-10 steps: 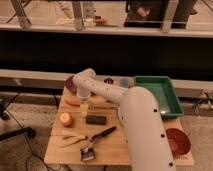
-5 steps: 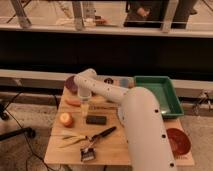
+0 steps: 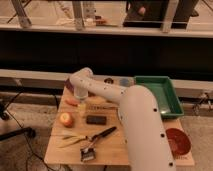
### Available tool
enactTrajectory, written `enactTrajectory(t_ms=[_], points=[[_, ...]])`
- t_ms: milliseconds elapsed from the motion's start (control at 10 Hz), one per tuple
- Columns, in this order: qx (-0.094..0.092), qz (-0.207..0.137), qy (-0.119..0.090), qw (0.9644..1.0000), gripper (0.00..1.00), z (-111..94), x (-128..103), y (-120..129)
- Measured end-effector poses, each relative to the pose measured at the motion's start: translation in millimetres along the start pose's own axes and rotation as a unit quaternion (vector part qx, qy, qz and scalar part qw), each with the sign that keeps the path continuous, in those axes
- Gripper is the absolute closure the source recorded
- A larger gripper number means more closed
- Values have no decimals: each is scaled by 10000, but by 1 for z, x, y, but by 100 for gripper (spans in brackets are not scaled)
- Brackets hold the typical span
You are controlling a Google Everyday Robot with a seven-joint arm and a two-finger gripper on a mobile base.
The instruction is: Place pepper in metal cup
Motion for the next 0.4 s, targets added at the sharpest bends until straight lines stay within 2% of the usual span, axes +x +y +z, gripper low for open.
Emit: enactTrajectory(t_ms=[400], points=[[-2,-24,11,10000,23,5,-6,-10]])
